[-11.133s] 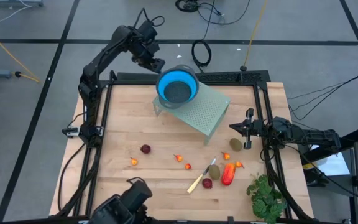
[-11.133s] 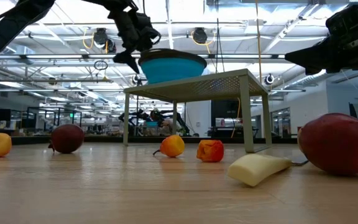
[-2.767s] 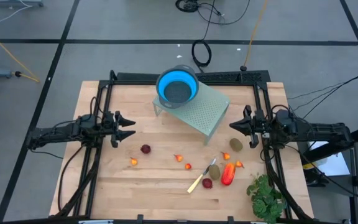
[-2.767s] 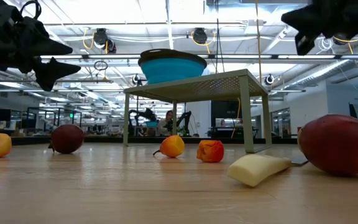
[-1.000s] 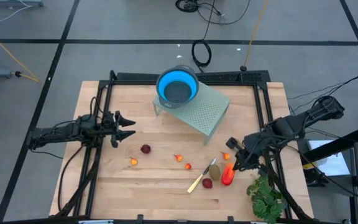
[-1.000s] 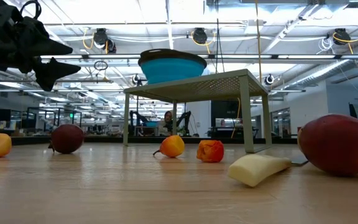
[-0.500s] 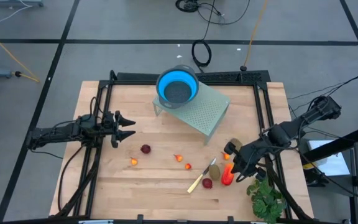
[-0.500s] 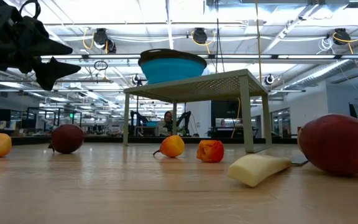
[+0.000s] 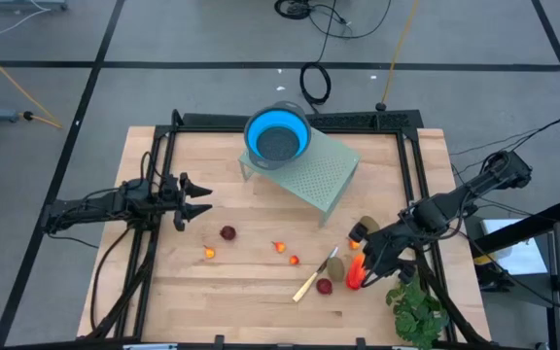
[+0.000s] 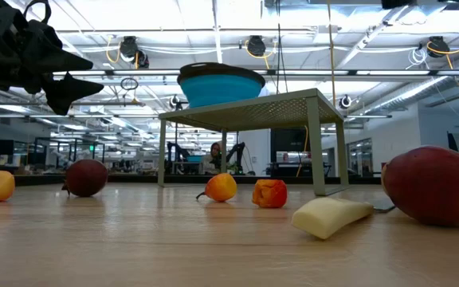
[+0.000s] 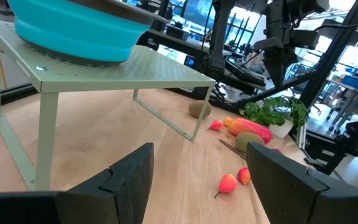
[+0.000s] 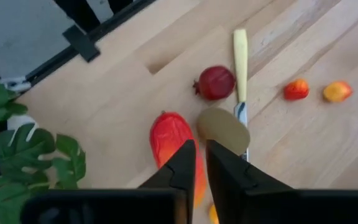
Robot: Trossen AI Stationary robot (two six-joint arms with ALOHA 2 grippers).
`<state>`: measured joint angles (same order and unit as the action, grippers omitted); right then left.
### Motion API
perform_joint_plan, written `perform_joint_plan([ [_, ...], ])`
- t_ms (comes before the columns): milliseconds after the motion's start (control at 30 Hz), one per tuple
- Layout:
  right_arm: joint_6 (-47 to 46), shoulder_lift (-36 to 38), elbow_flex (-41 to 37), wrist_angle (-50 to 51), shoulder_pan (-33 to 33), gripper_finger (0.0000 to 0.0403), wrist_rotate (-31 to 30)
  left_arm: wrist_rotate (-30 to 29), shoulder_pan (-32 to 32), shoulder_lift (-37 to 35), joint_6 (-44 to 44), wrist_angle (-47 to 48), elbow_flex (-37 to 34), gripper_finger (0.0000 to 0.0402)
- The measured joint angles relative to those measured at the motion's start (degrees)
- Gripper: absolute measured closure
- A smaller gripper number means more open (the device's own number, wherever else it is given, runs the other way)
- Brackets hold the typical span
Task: Pick & Place Fruit
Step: Put the mango into the blue strainer bowl on the shelf
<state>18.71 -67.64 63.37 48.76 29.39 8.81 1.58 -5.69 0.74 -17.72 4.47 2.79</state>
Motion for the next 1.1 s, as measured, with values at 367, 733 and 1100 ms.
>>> perform_joint_plan([
  [367,-4.71,-0.02,0.00,1.08,0.00,0.0290,0.19,-0.02,0.04,0.00,-0.02,0.00,0.00,0.0144],
  [733,-4.58,-3.39,0.00,1.28,0.00,0.0224,0.39,-0.04,0.04,0.00,-0.04,0.00,0.00,0.0144],
  [1100,-4.55,-8.28,0.00,1.67,0.00,0.0165,0.47,-0.02,0.00,0.01,-0.04,0.00,0.00,0.0144],
])
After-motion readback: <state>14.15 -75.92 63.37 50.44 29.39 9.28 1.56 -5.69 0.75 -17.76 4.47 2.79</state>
